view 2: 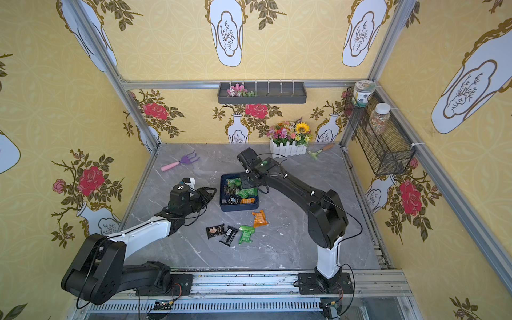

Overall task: Take the cookies out of the storage box
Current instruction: Pick up the cookie from the storage box, then place the cookie at the center of the board.

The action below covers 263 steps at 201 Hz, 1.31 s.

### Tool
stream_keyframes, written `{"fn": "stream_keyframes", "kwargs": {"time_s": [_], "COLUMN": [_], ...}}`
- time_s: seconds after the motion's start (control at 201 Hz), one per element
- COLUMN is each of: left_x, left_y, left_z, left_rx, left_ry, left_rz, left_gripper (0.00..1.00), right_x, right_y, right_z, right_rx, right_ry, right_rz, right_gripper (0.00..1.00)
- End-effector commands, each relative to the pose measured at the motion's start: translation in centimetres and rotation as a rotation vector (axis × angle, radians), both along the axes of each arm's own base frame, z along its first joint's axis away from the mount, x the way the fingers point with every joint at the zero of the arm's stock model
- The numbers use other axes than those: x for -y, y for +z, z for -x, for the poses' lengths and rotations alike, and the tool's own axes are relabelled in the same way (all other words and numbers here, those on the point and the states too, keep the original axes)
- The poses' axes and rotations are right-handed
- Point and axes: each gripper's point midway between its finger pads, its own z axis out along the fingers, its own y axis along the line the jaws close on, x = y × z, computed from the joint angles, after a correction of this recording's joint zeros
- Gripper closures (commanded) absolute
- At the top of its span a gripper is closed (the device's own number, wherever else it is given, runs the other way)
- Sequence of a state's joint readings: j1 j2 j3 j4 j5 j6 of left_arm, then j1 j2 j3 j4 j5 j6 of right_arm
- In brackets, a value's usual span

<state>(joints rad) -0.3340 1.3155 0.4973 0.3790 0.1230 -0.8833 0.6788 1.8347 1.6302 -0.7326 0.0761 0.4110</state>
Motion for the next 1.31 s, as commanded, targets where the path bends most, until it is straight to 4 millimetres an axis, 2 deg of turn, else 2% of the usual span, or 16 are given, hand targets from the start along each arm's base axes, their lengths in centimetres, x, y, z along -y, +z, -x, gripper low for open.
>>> {"fn": "stream_keyframes", "kwargs": {"time_s": [0.0, 0.149, 0.214, 0.418, 0.518, 0.568, 0.712, 0.787, 0.866, 0.931, 1.04, 1.135, 1.21, 1.304], "left_x": [0.2, 0.1, 0.1, 0.4, 0.4, 0.5, 0.6, 0.9, 1.1, 1.2, 1.4, 1.4, 1.6, 1.6], "left_y": [-0.4, -0.5, -0.7, -1.3, -1.2, -1.2, -1.6, -1.7, -1.7, -1.8, -2.3, -2.8, -2.9, -2.9], "left_z": [-0.1, 0.0, 0.0, -0.1, -0.1, -0.1, -0.1, -0.2, -0.3, -0.3, -0.1, 0.2, 0.4, 0.6], "left_rx": [-0.009, -0.011, -0.016, -0.031, -0.027, -0.028, -0.036, -0.036, -0.034, -0.038, -0.056, -0.068, -0.068, -0.066], "left_ry": [-0.019, -0.019, -0.017, -0.023, -0.023, -0.024, -0.035, -0.045, -0.055, -0.061, -0.068, -0.065, -0.068, -0.058], "left_rz": [-0.018, -0.020, -0.021, -0.007, 0.000, 0.001, 0.001, 0.008, 0.012, 0.015, 0.019, 0.029, 0.028, 0.027], "left_gripper": [0.55, 0.55, 0.54, 0.54, 0.54, 0.54, 0.53, 0.53, 0.53, 0.54, 0.54, 0.54, 0.54, 0.55], "right_x": [2.4, 8.2, 9.6, 9.9, 9.4, 9.1, 8.6, 8.5, 7.6, 5.8, 0.9, -1.9, -2.4, -2.6], "right_y": [0.0, -3.6, -5.4, -10.1, -11.5, -11.8, -11.7, -10.7, -8.6, -6.7, -4.5, -4.5, -5.0, -5.8], "right_z": [0.1, 1.4, 2.3, 4.1, 4.6, 4.7, 4.5, 4.0, 3.1, 2.2, 1.5, 0.8, 0.1, -0.7], "right_rx": [0.002, -0.119, -0.177, -0.329, -0.363, -0.368, -0.362, -0.338, -0.283, -0.227, -0.150, -0.154, -0.169, -0.182], "right_ry": [-0.035, -0.098, -0.108, -0.094, -0.076, -0.067, -0.054, -0.069, -0.081, -0.092, -0.095, -0.151, -0.261, -0.360], "right_rz": [0.038, 0.142, 0.186, 0.226, 0.232, 0.227, 0.208, 0.200, 0.178, 0.118, -0.036, -0.154, -0.222, -0.302], "right_gripper": [0.98, 0.98, 0.98, 0.96, 0.93, 0.89, 0.69, 0.58, 0.55, 0.52, 0.50, 0.45, 0.38, 0.33]}}
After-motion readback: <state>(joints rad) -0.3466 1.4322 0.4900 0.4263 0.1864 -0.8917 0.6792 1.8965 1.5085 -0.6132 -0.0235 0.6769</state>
